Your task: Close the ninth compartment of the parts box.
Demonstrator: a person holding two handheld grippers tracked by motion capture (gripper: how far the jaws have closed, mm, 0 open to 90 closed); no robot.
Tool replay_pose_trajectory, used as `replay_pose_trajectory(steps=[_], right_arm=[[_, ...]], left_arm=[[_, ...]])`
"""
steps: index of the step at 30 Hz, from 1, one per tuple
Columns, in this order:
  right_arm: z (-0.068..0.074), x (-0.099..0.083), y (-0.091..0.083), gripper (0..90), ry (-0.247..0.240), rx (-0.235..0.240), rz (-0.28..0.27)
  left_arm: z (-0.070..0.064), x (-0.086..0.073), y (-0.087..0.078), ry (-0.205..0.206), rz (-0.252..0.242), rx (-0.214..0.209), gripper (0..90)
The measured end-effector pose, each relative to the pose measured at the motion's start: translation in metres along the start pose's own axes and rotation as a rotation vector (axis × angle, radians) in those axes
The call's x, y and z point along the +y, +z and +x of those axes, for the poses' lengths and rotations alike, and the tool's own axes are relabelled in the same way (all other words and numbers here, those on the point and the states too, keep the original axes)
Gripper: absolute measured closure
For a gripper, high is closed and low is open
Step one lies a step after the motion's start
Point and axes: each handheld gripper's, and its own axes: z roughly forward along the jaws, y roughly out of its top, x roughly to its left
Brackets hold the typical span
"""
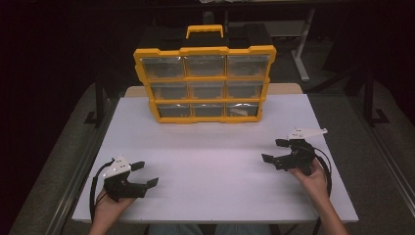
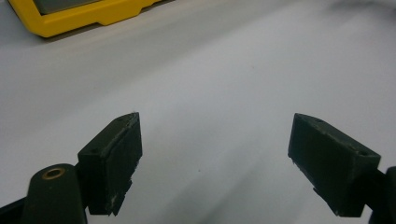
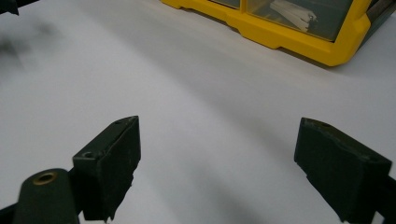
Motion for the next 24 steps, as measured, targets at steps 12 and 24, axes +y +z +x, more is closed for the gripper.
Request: replay_pose_trajectory(steps=[12, 24], right_arm=[[0.006, -0.014, -0.012, 13.7, -0.023, -0.018, -0.028], [0.007, -0.027, -0.023, 13.7, -0.026, -0.028, -0.043]], left_arm=[[0.001, -0.001, -0.001, -0.004, 0.001, 0.002, 17.2], [0.003, -0.001, -0.003, -0.020, -0.002, 0.006, 17.2]])
